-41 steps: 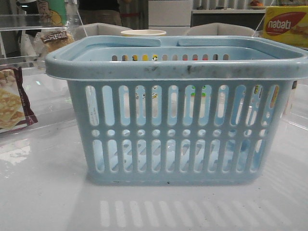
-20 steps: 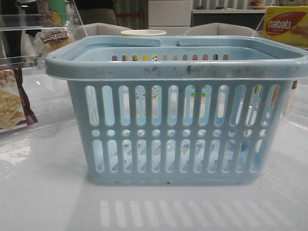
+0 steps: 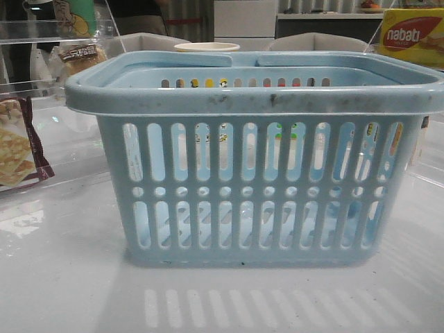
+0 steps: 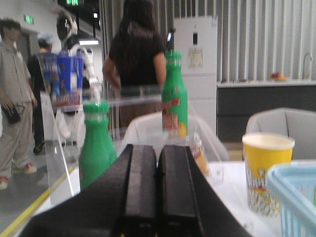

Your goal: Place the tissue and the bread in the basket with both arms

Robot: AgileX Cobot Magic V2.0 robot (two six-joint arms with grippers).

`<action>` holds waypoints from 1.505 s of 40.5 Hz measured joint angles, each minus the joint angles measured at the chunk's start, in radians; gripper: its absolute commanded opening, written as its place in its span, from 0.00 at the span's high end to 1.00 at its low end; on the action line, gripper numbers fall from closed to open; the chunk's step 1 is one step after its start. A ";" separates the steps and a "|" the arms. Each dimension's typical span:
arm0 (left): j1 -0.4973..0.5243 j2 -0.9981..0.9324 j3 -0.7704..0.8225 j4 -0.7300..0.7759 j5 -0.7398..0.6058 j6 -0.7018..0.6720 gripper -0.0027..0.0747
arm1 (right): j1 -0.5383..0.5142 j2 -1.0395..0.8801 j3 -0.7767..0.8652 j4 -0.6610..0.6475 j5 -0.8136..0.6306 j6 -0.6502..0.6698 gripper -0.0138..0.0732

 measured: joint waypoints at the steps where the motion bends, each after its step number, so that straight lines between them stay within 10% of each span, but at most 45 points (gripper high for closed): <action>1: 0.000 0.009 -0.036 0.000 0.019 0.000 0.85 | 0.000 0.010 -0.023 0.000 0.015 0.000 0.78; 15: 0.000 0.284 -0.372 0.000 0.269 0.000 0.85 | 0.000 0.302 -0.313 -0.068 0.336 0.001 0.78; 37: 0.000 0.587 -0.378 0.000 0.559 0.000 0.84 | 0.000 0.665 -0.333 -0.070 0.547 0.004 0.77; 49: 0.000 0.665 -0.372 -0.010 0.564 0.019 0.24 | 0.000 0.764 -0.333 -0.070 0.554 0.004 0.22; 61: -0.146 0.714 -0.372 -0.036 0.564 0.022 0.31 | -0.021 0.888 -0.364 -0.070 0.561 0.008 0.21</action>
